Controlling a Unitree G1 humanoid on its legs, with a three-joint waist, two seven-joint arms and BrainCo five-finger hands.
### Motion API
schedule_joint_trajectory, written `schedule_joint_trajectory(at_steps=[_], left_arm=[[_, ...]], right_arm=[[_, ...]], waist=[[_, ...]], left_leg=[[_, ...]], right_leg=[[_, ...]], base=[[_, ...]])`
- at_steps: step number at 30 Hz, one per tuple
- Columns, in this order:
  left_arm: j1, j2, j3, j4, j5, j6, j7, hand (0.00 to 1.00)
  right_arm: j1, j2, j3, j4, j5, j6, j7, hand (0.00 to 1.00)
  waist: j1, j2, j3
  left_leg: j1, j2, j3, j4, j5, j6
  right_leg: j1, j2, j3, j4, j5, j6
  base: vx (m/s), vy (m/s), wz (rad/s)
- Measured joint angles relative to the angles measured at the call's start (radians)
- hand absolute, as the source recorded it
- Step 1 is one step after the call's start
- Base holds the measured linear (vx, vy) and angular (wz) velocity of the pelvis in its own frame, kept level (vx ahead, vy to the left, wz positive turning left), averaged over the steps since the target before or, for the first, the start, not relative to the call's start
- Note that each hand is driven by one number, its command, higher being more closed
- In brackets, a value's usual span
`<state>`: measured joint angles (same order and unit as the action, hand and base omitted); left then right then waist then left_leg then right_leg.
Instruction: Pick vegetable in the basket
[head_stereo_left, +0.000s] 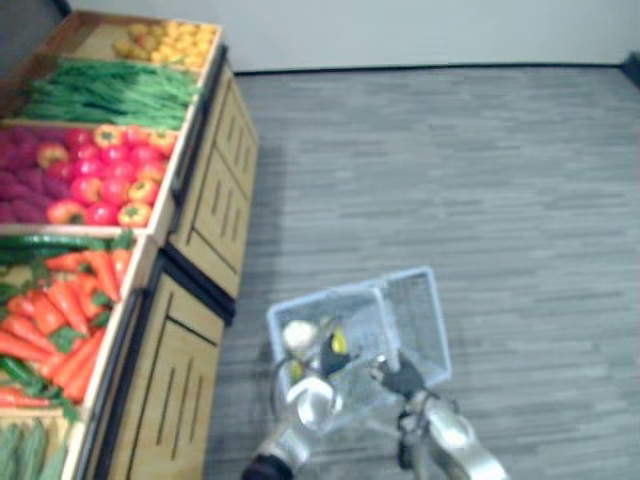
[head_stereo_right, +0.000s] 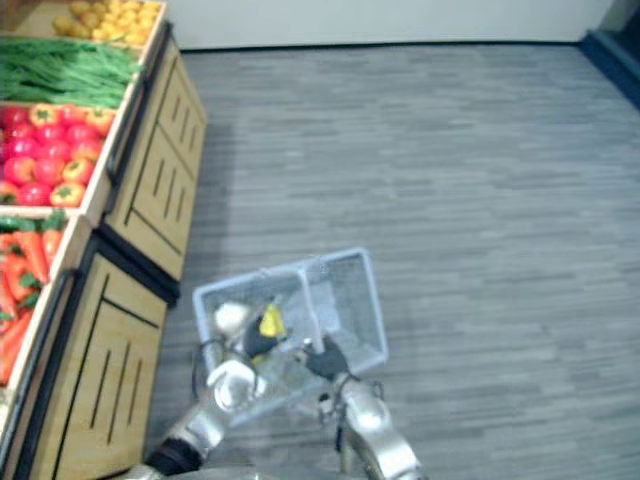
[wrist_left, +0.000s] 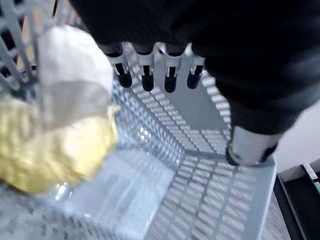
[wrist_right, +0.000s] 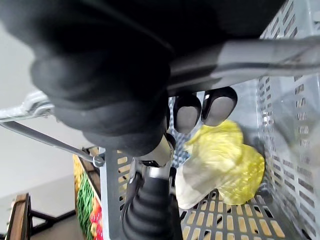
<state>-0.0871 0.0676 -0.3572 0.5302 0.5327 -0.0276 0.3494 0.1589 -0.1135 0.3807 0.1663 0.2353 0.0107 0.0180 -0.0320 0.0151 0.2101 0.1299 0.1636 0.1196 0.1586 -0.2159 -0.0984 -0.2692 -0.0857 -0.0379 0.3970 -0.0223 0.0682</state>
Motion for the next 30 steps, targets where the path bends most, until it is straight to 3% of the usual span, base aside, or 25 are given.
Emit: schedule_joint_trajectory(at_steps=[4, 5, 7, 8, 9, 10, 11, 13, 14, 15, 16, 17, 18, 19, 20, 23, 25, 26, 28, 30], left_arm=[[0.013, 0.005, 0.046, 0.007, 0.019, -0.017, 0.004, 0.0], [0.026, 0.003, 0.073, 0.018, 0.022, -0.015, 0.004, 0.0], [0.082, 0.006, 0.151, 0.012, 0.02, -0.013, 0.013, 0.0], [0.098, 0.006, 0.166, 0.011, 0.02, -0.012, 0.018, 0.0], [0.131, 0.012, 0.198, 0.006, 0.018, -0.009, 0.021, 0.0], [0.159, 0.017, 0.225, -0.02, 0.015, -0.007, 0.026, 0.0], [0.168, 0.014, 0.23, -0.037, 0.002, -0.006, 0.029, 0.0], [0.191, -0.002, 0.243, -0.124, -0.022, -0.009, 0.034, 0.0], [0.198, -0.01, 0.249, -0.147, -0.027, -0.011, 0.035, 0.0], [0.208, -0.023, 0.255, -0.184, -0.056, -0.017, 0.036, 0.0], [0.217, -0.034, 0.254, -0.214, -0.06, -0.021, 0.036, 0.0], [0.225, -0.036, 0.254, -0.233, -0.06, -0.029, 0.035, 0.0], [0.234, -0.034, 0.251, -0.244, -0.068, -0.034, 0.03, 0.0], [0.236, -0.034, 0.243, -0.262, -0.097, -0.037, 0.023, 0.0], [0.252, -0.032, 0.247, -0.283, -0.107, -0.038, 0.014, 0.0], [0.296, -0.027, 0.248, -0.289, -0.139, -0.039, 0.007, 0.0], [0.334, -0.02, 0.245, -0.291, -0.139, -0.038, 0.001, 0.0], [0.336, -0.02, 0.243, -0.292, -0.139, -0.038, 0.001, 0.0], [0.339, -0.015, 0.235, -0.289, -0.139, -0.037, 0.003, 0.0], [0.347, -0.015, 0.232, -0.279, -0.138, -0.036, 0.004, 0.0]], right_arm=[[0.016, 0.011, -0.01, 0.008, 0.0, 0.0, -0.005, 1.0], [0.011, 0.011, -0.013, 0.022, -0.001, 0.0, -0.006, 1.0], [0.014, 0.005, -0.025, 0.072, 0.0, 0.002, -0.008, 1.0], [0.014, -0.001, -0.035, 0.083, 0.0, 0.005, -0.01, 1.0], [0.022, -0.009, -0.062, 0.093, 0.0, 0.014, -0.015, 1.0], [0.027, -0.025, -0.091, 0.106, -0.004, 0.018, -0.025, 1.0], [0.028, -0.032, -0.104, 0.113, -0.017, 0.022, -0.034, 1.0], [0.019, -0.055, -0.209, 0.123, -0.054, 0.024, -0.071, 1.0], [0.012, -0.059, -0.232, 0.128, -0.067, 0.024, -0.08, 1.0], [-0.003, -0.067, -0.277, 0.146, -0.082, 0.024, -0.102, 1.0], [-0.021, -0.072, -0.32, 0.177, -0.084, 0.025, -0.113, 1.0], [-0.033, -0.073, -0.346, 0.203, -0.092, 0.025, -0.124, 1.0], [-0.039, -0.071, -0.374, 0.221, -0.109, 0.027, -0.137, 1.0], [-0.052, -0.07, -0.41, 0.25, -0.115, 0.028, -0.146, 1.0], [-0.068, -0.064, -0.431, 0.276, -0.121, 0.03, -0.154, 1.0], [-0.098, -0.053, -0.46, 0.332, -0.15, 0.034, -0.166, 1.0], [-0.082, -0.041, -0.466, 0.357, -0.16, 0.032, -0.171, 1.0], [-0.063, -0.027, -0.495, 0.36, -0.163, 0.031, -0.171, 1.0], [-0.036, -0.013, -0.527, 0.363, -0.179, 0.032, -0.183, 1.0], [-0.007, -0.002, -0.543, 0.368, -0.179, 0.028, -0.191, 1.0]], waist=[[-0.003, -0.019, -0.011], [-0.001, -0.012, -0.008], [0.01, 0.006, -0.001], [0.011, 0.01, 0.002], [0.018, 0.015, 0.006], [0.035, 0.013, 0.005], [0.041, 0.012, 0.004], [0.055, 0.029, -0.003], [0.056, 0.033, -0.005], [0.063, 0.039, -0.009], [0.064, 0.051, -0.019], [0.064, 0.054, -0.028], [0.056, 0.054, -0.045], [0.057, 0.035, -0.053], [0.067, 0.01, -0.056], [0.065, 0.003, -0.057], [0.062, 0.001, -0.07], [0.059, 0.001, -0.071], [0.048, 0.001, -0.074], [0.012, -0.002, -0.081]], left_leg=[[-0.007, 0.005, -0.063, 0.015, 0.001, -0.004], [-0.036, 0.01, -0.086, 0.072, 0.0, -0.006], [-0.162, 0.049, -0.121, 0.369, 0.024, -0.028], [-0.193, 0.068, -0.109, 0.44, 0.048, -0.035], [-0.242, 0.115, -0.049, 0.569, 0.102, -0.023], [-0.278, 0.155, 0.033, 0.643, 0.108, 0.001], [-0.295, 0.164, 0.073, 0.652, 0.079, 0.005], [-0.376, 0.151, 0.262, 0.606, -0.012, 0.012], [-0.387, 0.139, 0.314, 0.574, -0.018, 0.013], [-0.388, 0.122, 0.445, 0.506, -0.014, 0.02], [-0.375, 0.107, 0.593, 0.426, 0.025, 0.082], [-0.347, 0.095, 0.705, 0.371, 0.006, 0.201], [-0.322, 0.065, 0.747, 0.339, -0.029, 0.253], [-0.313, 0.019, 0.749, 0.298, -0.057, 0.29], [-0.294, -0.032, 0.723, 0.245, -0.059, 0.291], [-0.22, -0.08, 0.669, 0.168, -0.057, 0.287], [-0.134, -0.108, 0.589, 0.095, -0.059, 0.246], [-0.099, -0.117, 0.546, 0.074, -0.058, 0.23], [-0.054, -0.119, 0.477, 0.053, -0.053, 0.204], [-0.02, -0.113, 0.385, 0.029, -0.022, 0.156]], right_leg=[[0.051, -0.008, -0.02, -0.004, -0.141, 0.018], [0.073, -0.009, -0.036, -0.035, -0.165, 0.025], [0.178, -0.009, -0.12, -0.092, -0.182, -0.005], [0.215, -0.003, -0.143, -0.104, -0.187, -0.015], [0.292, 0.003, -0.187, -0.145, -0.195, -0.028], [0.344, 0.0, -0.223, -0.186, -0.197, -0.032], [0.36, -0.008, -0.242, -0.202, -0.197, -0.032], [0.403, -0.036, -0.331, -0.258, -0.188, -0.017], [0.417, -0.043, -0.357, -0.268, -0.183, -0.007], [0.451, -0.05, -0.411, -0.293, -0.18, 0.002], [0.486, -0.044, -0.468, -0.305, -0.185, 0.021], [0.512, -0.039, -0.505, -0.307, -0.2, 0.047], [0.535, -0.043, -0.547, -0.308, -0.215, 0.07], [0.556, -0.045, -0.578, -0.305, -0.217, 0.074], [0.567, -0.062, -0.586, -0.279, -0.217, 0.073], [0.555, -0.112, -0.569, -0.093, -0.234, 0.061], [0.466, -0.175, -0.54, 0.265, -0.234, 0.058], [0.383, -0.206, -0.501, 0.469, -0.243, 0.033], [0.253, -0.224, -0.412, 0.662, -0.261, 0.004], [0.138, -0.234, -0.333, 0.67, -0.273, -0.015]], base=[[0.13, -0.159, 0.55], [0.09, -0.137, 0.67], [0.15, -0.167, 0.97], [0.22, -0.169, 1.0], [0.25, -0.147, 0.93], [0.21, -0.097, 0.86], [0.18, -0.041, 0.75], [0.23, 0.022, 0.96], [0.31, 0.059, 1.13], [0.3, 0.066, 1.13], [0.37, 0.093, 1.34], [0.33, 0.094, 1.47], [0.37, 0.105, 1.61], [0.41, 0.093, 1.66], [0.41, 0.08, 1.29], [0.39, 0.045, 0.71], [0.42, -0.022, 0.96], [0.29, -0.087, 0.89], [0.32, -0.148, 1.14], [0.36, -0.222, 1.37]])
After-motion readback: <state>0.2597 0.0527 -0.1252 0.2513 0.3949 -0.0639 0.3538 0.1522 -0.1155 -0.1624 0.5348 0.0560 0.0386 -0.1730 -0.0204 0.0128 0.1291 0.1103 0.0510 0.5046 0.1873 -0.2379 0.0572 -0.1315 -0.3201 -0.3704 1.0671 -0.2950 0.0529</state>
